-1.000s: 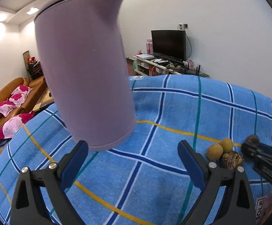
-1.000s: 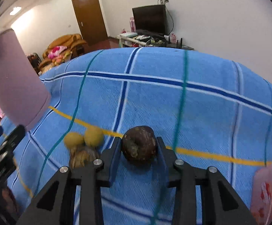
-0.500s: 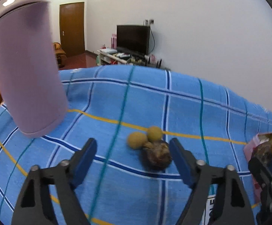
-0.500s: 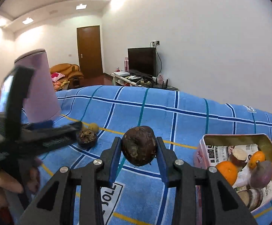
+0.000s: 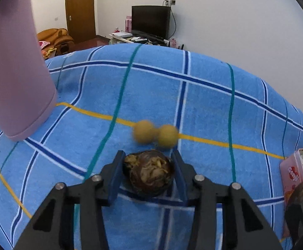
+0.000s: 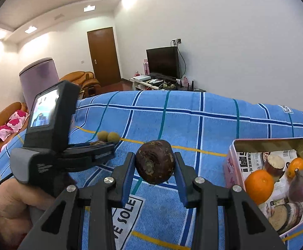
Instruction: Organize fruits
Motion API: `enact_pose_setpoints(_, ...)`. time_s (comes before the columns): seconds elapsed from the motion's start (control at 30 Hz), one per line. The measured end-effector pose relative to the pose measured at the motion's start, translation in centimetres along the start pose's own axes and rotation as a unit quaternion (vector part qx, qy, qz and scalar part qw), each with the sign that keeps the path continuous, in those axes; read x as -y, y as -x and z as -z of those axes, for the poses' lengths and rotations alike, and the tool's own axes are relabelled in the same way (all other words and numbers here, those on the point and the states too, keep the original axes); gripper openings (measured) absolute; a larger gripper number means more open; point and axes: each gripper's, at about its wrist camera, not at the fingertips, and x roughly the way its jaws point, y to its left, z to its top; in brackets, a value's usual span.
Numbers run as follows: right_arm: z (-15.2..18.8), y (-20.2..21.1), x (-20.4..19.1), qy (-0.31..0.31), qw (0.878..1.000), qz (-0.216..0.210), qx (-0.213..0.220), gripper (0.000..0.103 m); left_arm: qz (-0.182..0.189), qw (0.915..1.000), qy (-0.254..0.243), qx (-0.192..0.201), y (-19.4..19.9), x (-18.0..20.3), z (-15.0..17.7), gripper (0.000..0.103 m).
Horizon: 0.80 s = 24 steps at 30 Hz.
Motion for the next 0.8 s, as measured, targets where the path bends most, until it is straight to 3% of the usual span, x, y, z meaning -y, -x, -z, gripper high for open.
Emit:
enact_pose_setpoints(0.13,0.2,0.7,-0.4,0.007,1.000,0.004,0.018,0.039,0.001,0.9986,0.040,0.034,2.1,-3.2,1.0,0.047)
enact_pose_setpoints(0.3,0.3,1.8,-1.5,0.029,0.998,0.017,0.053,0.039,-0.070,0.9886,0.045,0.126,6.1,-5.2,2.4,0.047)
enact_pose_setpoints(0.37,0.2,2.0,-1.5,0.031,0.997,0.022,0.062,0.039,-0.083,0.9836,0.049,0.153,6.9,-5.6,2.4,0.047)
enact_pose_setpoints(0.5,0.3,2.5,-1.7,0.033,0.996,0.030,0.079,0.039,-0.097,0.9758,0.024,0.194,8.2,-4.5,3.1,0.047)
enact_pose_setpoints(0.67,0.4,3.0,-2.3,0.047,0.994,0.041,0.087,0.039,-0.067,0.9771,-0.020,0.201,8.4,-2.1,3.2,0.047)
enact_pose_setpoints(0.8,0.5,3.3,-2.4,0.046,0.994,0.044,0.089,0.039,-0.070,0.9695,-0.057,0.228,8.9,-0.4,3.2,0.042)
